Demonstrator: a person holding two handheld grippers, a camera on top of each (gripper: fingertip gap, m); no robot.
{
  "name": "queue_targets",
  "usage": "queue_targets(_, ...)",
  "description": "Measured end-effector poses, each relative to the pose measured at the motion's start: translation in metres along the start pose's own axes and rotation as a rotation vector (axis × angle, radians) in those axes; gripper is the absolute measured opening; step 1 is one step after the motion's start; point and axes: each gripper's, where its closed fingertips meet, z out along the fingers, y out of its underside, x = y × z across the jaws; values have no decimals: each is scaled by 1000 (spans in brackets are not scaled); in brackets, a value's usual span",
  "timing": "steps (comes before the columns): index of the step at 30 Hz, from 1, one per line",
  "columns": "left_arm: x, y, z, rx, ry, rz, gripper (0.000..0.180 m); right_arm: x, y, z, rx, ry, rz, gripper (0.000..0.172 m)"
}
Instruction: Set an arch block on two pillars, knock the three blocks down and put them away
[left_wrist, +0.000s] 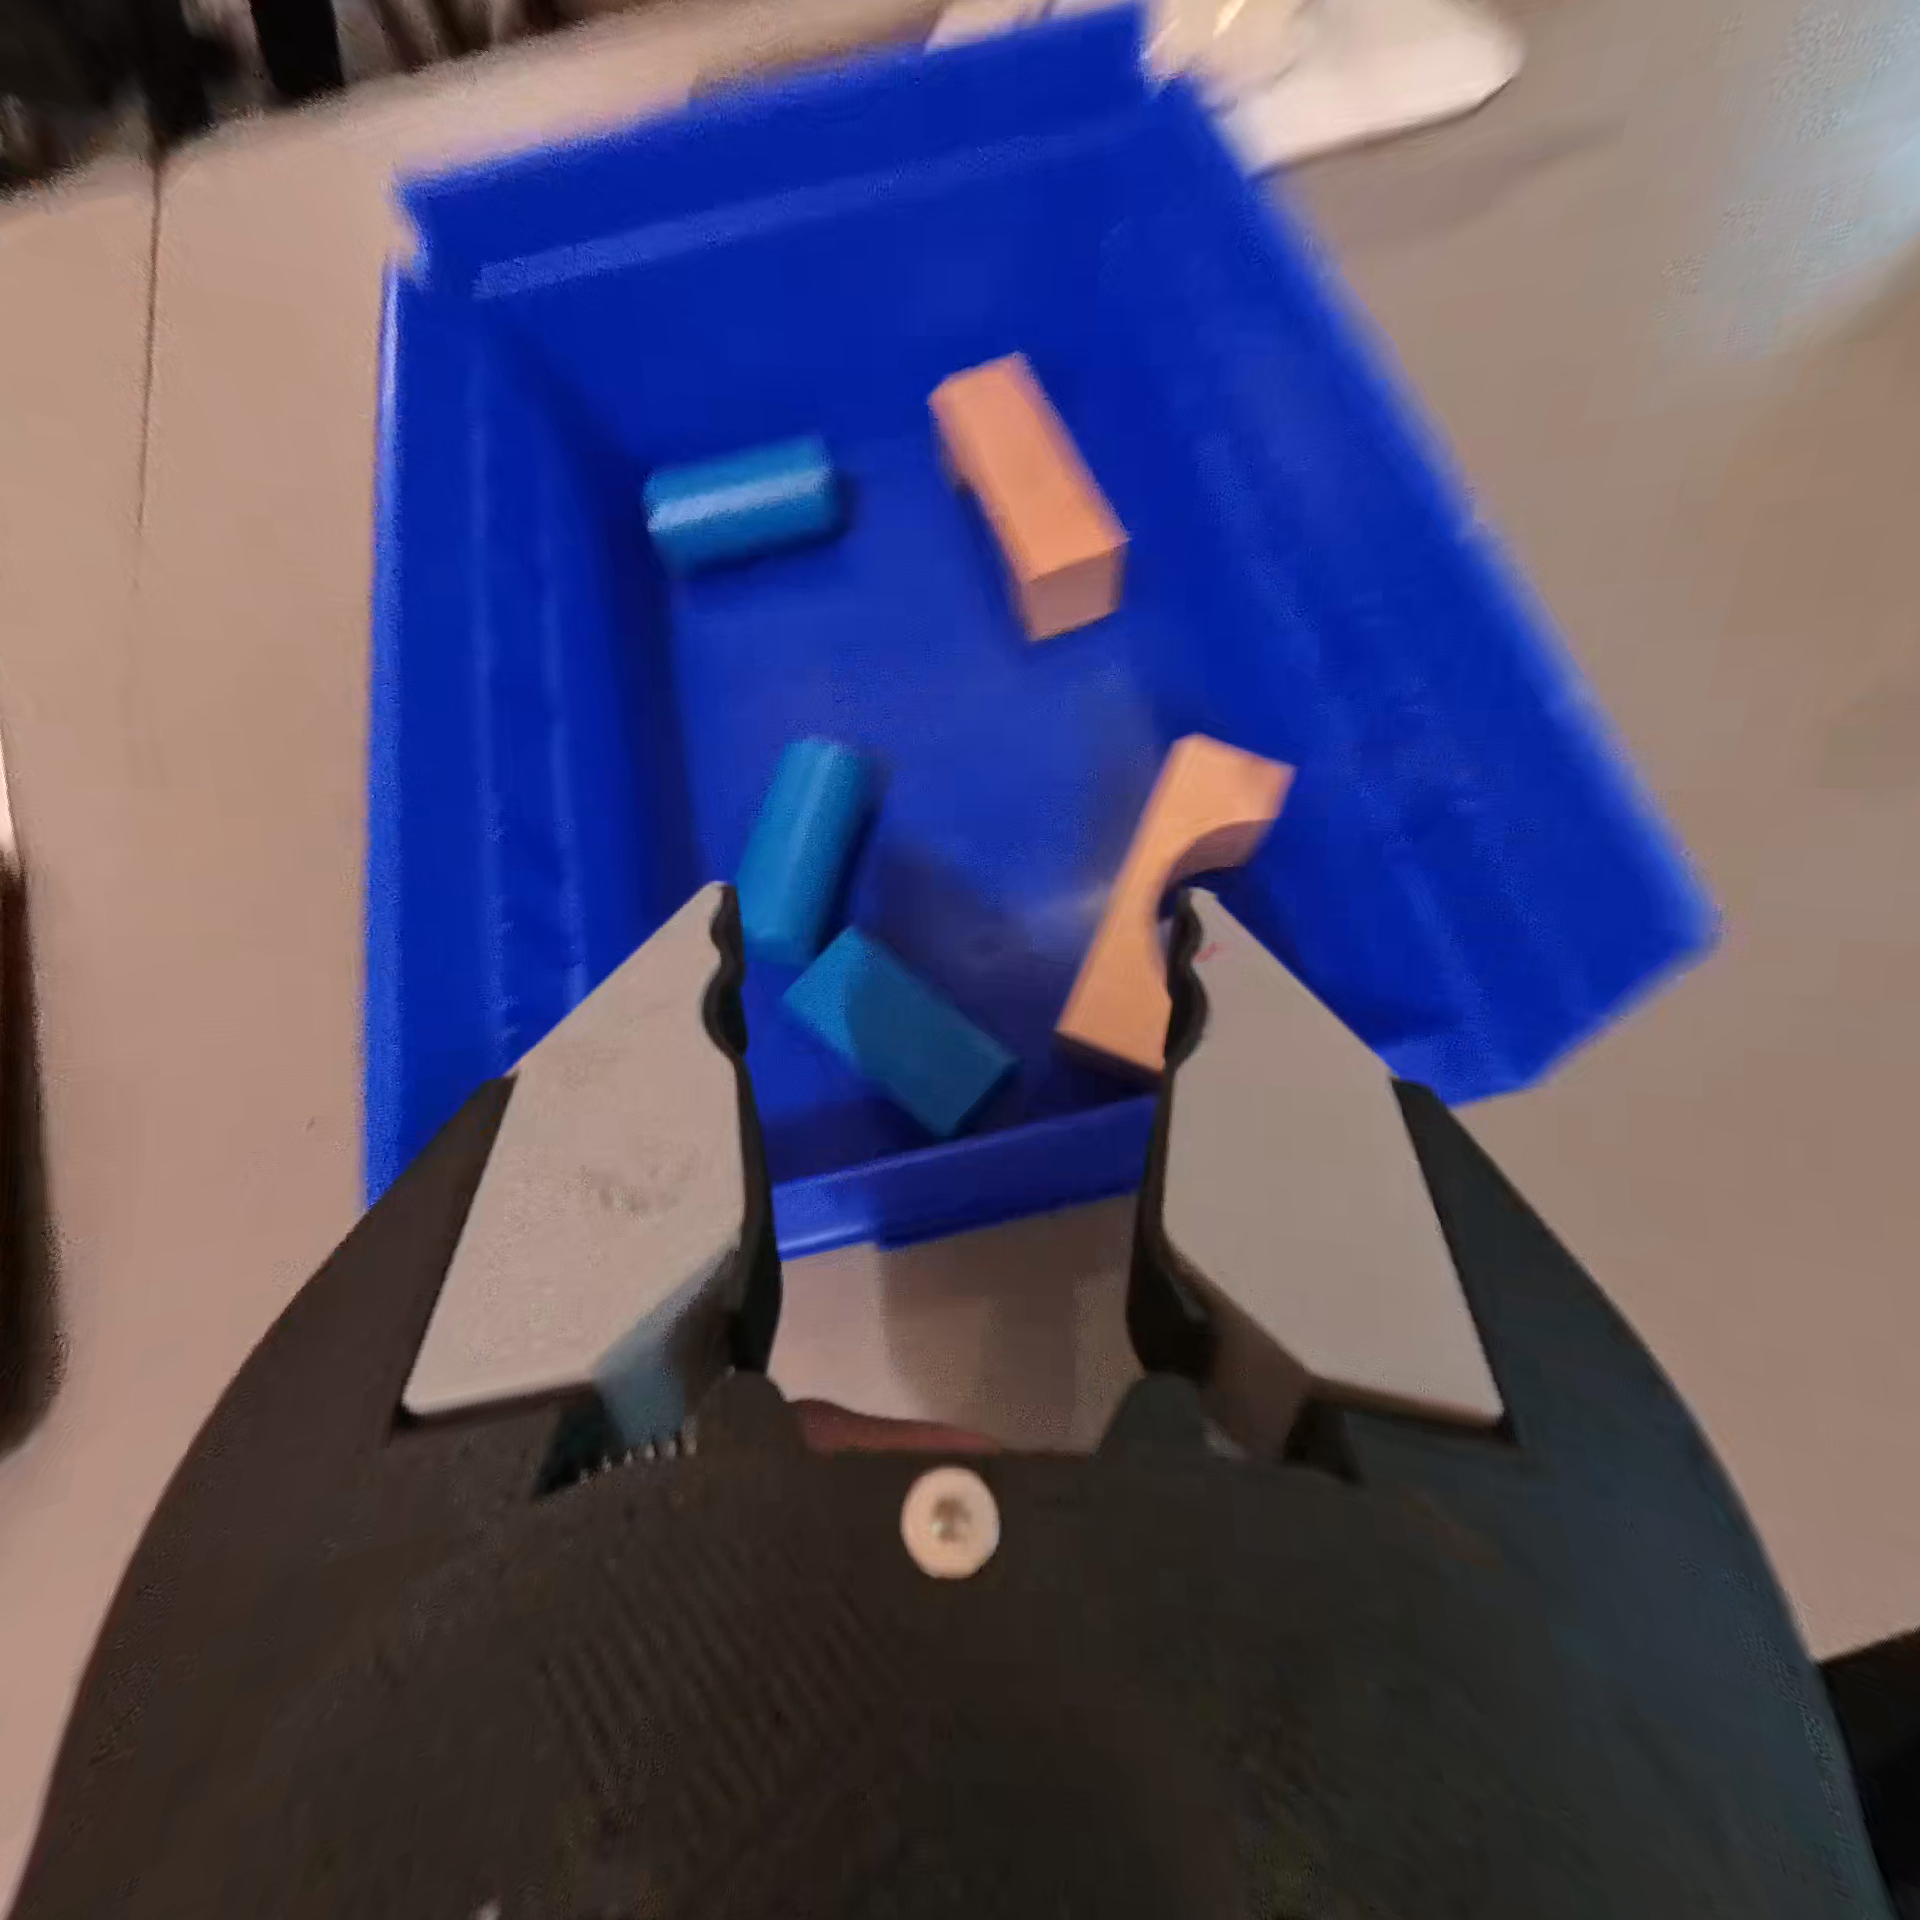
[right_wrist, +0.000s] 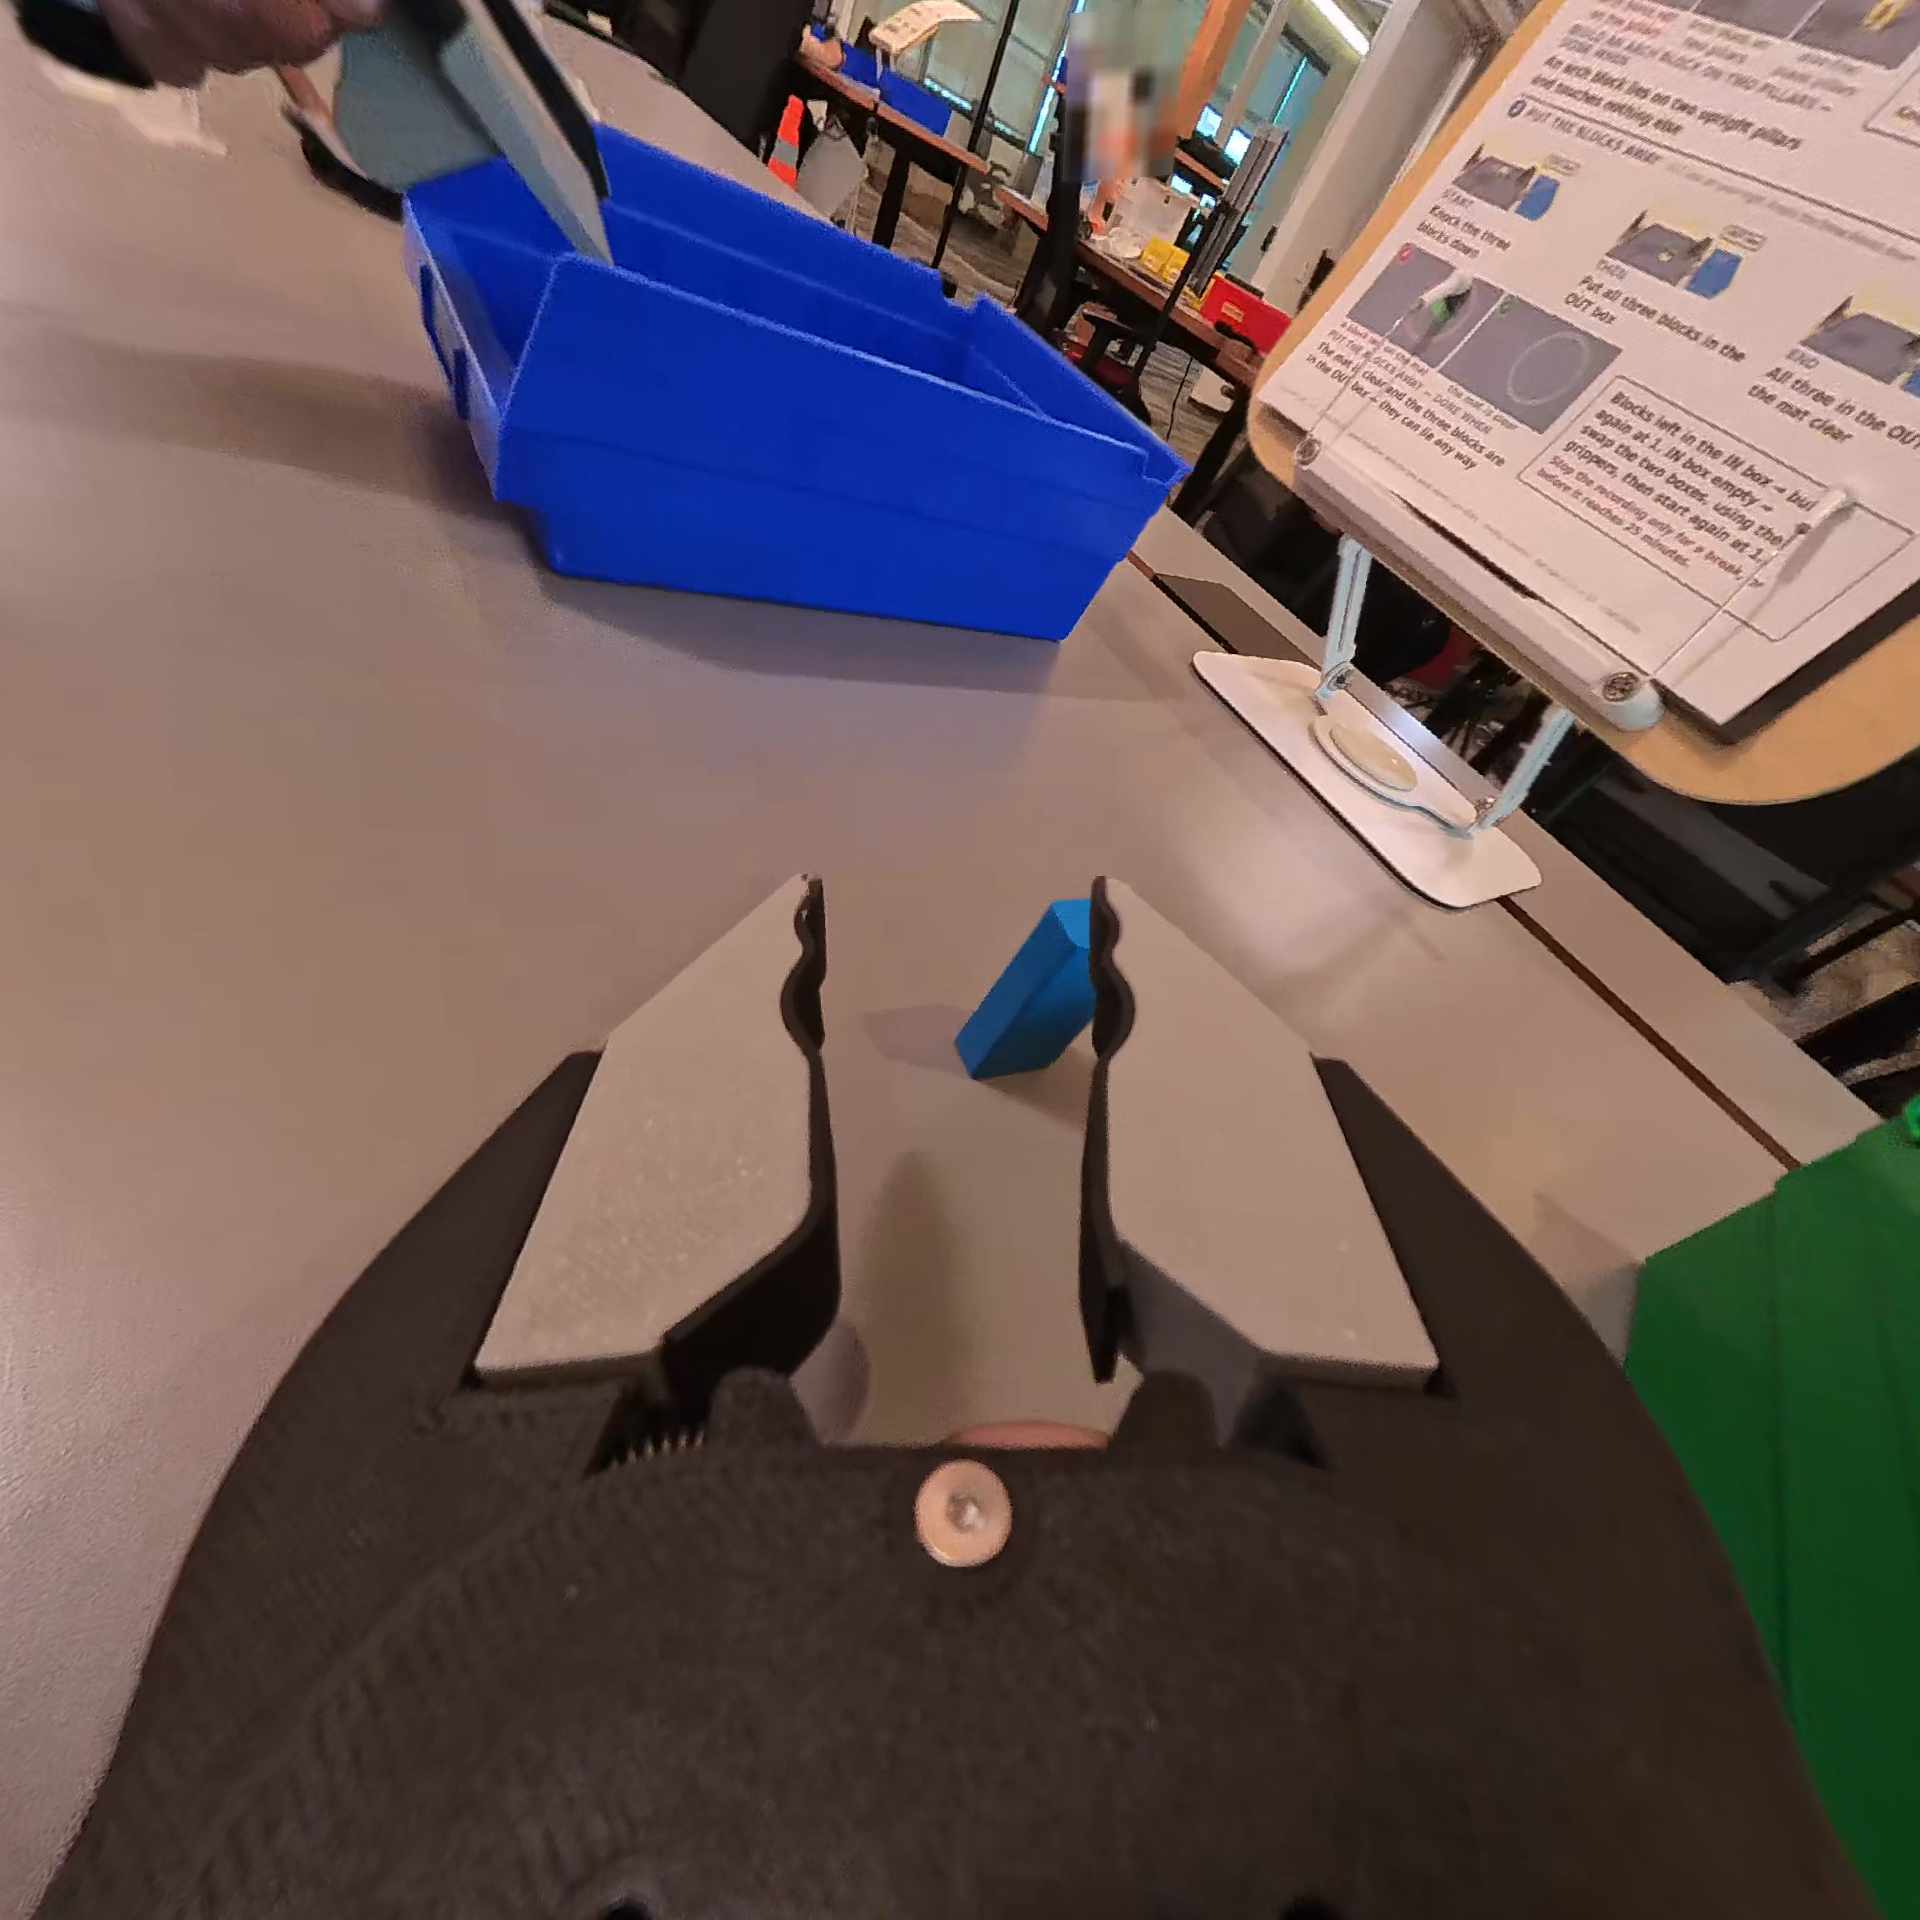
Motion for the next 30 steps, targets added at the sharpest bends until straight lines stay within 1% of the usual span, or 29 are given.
queue_targets(1, -10, 7, 7, -61, 13, -50, 78, -1, 1, 2, -11, -2, -1, 48)
queue_targets(3, -18, 17, 19, -169, 55, -151, 61, -2, 1, 3, -11, 4, 7, 48)
queue_targets(5, -18, 23, 26, -244, 65, -229, 59, -1, -1, 3, 2, 3, 18, 47)
queue_targets(6, -15, 28, 29, -289, 64, -236, 59, 0, -1, 2, 3, 7, 24, 47)
queue_targets(7, -14, 34, 32, -336, 47, -226, 61, 2, -1, 2, 4, 11, 32, 47)
queue_targets(8, -16, 41, 34, -384, 6, -210, 65, 3, -1, 1, 6, 14, 39, 47)
queue_targets(10, -25, 55, 34, -484, -87, -176, 67, 4, -3, -1, 22, 15, 51, 47)
queue_targets(11, -27, 57, 34, -510, -104, -187, 71, 4, -4, -1, 29, 11, 54, 47)
queue_targets(13, -24, 59, 35, -546, -95, -217, 66, 2, -4, 0, 27, 5, 49, 47)
queue_targets(14, -22, 59, 37, -555, -94, -236, 71, 1, -4, 0, 24, 4, 38, 47)
queue_targets(16, -19, 57, 42, -561, -107, -258, 90, -2, -2, 2, 12, 2, 16, 46)
queue_targets(17, -17, 57, 43, -569, -106, -258, 97, -3, -2, 2, 7, 1, 5, 46)
queue_targets(18, -15, 57, 44, -580, -103, -255, 99, -4, -2, 2, 4, 2, -3, 46)
queue_targets(19, -12, 57, 43, -591, -93, -244, 95, -4, -2, 2, 4, 3, -8, 46)
queue_targets(20, -8, 57, 42, -600, -80, -223, 82, -4, -2, 2, 6, 4, -9, 46)
queue_targets(21, -3, 56, 41, -607, -65, -199, 66, -3, -3, 1, 11, 8, -8, 45)
queue_targets(23, 5, 56, 39, -616, -38, -154, 47, -1, -4, 0, 22, 10, 4, 45)
queue_targets(24, 7, 55, 40, -613, -31, -141, 34, -1, -4, 0, 25, 10, 11, 45)
queue_targets(27, 7, 51, 42, -587, -18, -115, 30, -1, -3, 0, 19, 14, 8, 44)
queue_targets(29, 3, 42, 46, -521, -15, -98, 24, -2, -2, 0, 13, 15, -3, 44)
queue_targets(30, 0, 36, 48, -471, -19, -87, 0, -2, -1, 0, 10, 15, -6, 44)
